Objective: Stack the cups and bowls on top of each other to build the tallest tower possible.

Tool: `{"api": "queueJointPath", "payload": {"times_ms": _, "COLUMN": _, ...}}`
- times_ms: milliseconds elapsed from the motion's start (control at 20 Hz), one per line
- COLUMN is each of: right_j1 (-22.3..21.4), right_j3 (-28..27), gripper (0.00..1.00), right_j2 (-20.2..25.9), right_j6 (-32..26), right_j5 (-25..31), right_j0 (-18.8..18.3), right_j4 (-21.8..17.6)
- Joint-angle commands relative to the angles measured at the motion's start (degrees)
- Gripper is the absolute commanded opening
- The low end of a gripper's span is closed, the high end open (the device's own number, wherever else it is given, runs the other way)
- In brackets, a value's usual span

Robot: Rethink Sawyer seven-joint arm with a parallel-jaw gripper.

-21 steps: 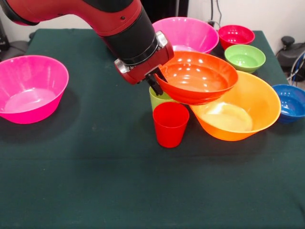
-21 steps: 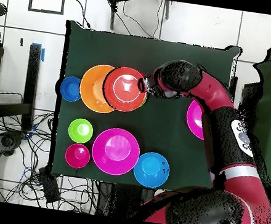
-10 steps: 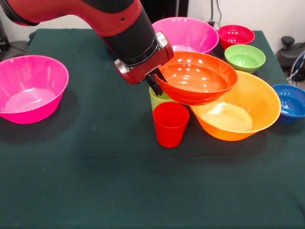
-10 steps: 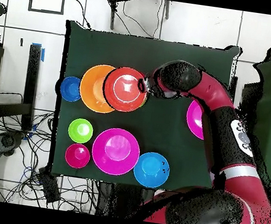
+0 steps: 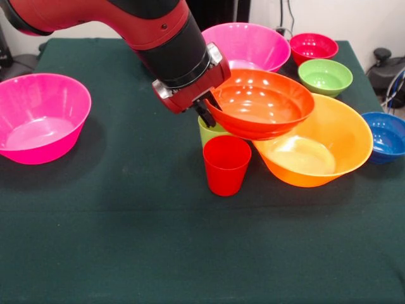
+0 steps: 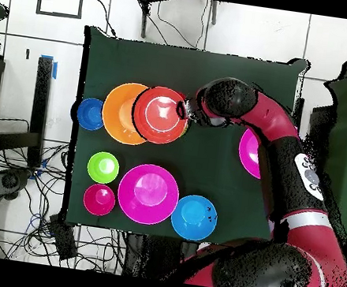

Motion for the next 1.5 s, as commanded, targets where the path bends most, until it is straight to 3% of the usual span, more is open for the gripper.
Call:
{"api": "queueJointPath", "payload": {"times_ms": 50, "right_j1": 0.7, "right_j3": -1.1, "gripper": 0.0, "right_j2": -1.4, "right_j6": 0.0, "right_j5": -5.9, "right_j0": -0.5, "right_j4": -4.3}}
{"api": "queueJointPath", "payload": {"times_ms": 1500, "right_j1": 1.6, "right_j3": -1.2, "gripper": 0.0, "right_j2": -1.0, "right_j6": -0.8, "right_j5": -4.4, "right_j0": -1.2, "right_j4": -5.6}}
